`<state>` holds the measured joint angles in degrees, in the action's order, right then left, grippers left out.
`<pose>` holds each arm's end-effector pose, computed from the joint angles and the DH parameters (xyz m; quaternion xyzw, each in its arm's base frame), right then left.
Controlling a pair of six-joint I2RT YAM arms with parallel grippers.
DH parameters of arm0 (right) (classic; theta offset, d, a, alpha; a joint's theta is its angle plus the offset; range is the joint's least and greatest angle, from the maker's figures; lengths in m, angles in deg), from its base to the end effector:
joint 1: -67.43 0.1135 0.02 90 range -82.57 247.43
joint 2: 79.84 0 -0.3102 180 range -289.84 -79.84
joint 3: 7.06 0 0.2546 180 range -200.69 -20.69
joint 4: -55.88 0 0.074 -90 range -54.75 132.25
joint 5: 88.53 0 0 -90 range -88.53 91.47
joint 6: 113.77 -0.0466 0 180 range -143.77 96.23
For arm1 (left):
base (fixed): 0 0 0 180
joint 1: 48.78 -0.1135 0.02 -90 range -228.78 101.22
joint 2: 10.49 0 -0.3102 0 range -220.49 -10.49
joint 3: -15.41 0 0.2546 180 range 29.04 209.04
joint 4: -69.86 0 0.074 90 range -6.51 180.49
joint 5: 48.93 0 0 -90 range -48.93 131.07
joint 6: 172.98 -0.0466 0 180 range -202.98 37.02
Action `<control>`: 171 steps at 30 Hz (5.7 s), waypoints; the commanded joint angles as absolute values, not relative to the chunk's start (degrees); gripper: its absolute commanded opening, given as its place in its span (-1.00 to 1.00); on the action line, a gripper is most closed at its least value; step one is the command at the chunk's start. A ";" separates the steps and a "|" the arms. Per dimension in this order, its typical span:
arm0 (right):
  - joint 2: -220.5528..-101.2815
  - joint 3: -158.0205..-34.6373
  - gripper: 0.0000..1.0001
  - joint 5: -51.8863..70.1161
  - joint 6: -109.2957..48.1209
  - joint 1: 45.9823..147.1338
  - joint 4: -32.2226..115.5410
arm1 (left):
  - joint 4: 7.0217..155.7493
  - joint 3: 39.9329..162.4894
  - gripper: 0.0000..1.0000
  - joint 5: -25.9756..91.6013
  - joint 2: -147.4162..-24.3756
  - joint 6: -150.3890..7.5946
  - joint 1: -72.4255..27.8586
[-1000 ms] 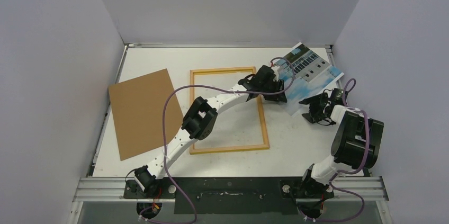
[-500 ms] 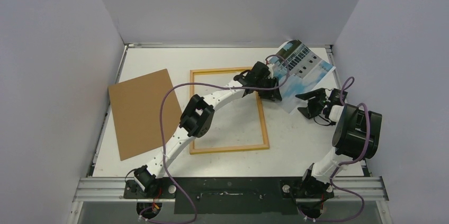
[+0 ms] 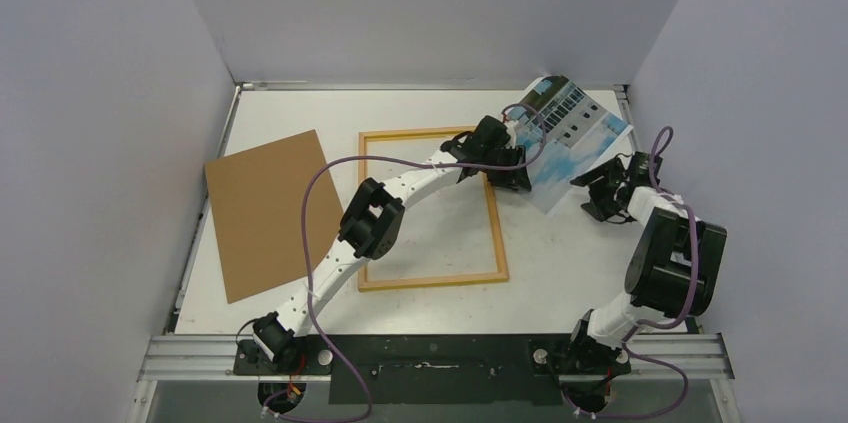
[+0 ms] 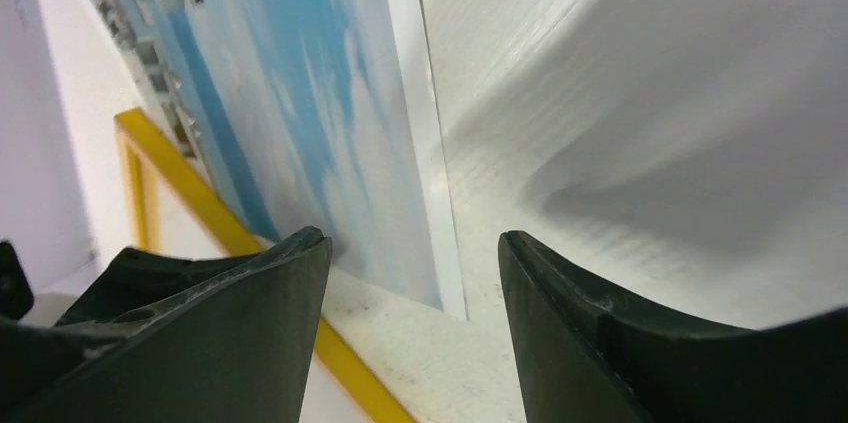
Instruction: Put the photo into the frame
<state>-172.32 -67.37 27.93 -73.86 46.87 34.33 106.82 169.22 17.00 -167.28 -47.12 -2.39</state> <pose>0.3045 -0.0920 0.1946 0.4768 0.7960 0.2875 0.2376 0.4337 -0.4828 0.1477 0.1692 0.8743 -0.4145 0.1874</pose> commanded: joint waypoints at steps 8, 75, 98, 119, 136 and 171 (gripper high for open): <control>-175.33 -89.53 0.27 4.19 -55.90 57.51 14.81 | 119.46 161.39 -0.18 17.34 -163.10 -54.78 -2.46; -167.16 -80.14 0.35 7.83 -59.59 68.86 2.23 | 120.42 172.06 0.31 25.27 -162.41 -57.65 -11.19; -165.37 -69.90 0.37 12.26 -68.82 61.49 9.71 | 127.14 173.87 0.59 39.44 -165.75 -65.43 -7.92; -168.69 -61.51 0.39 20.05 -75.63 59.40 18.87 | 132.78 175.56 0.39 14.34 -165.92 -54.03 -11.61; -167.49 -56.32 0.87 26.15 -77.54 58.85 39.67 | 130.86 173.82 0.34 14.62 -165.62 -53.91 -11.89; -158.68 -49.56 0.79 19.34 -83.35 54.74 52.73 | 128.53 169.98 0.32 15.19 -165.60 -55.64 -12.31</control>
<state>-157.00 -49.19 23.49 -85.73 55.36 52.56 127.56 172.33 13.11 -164.72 -53.46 -12.16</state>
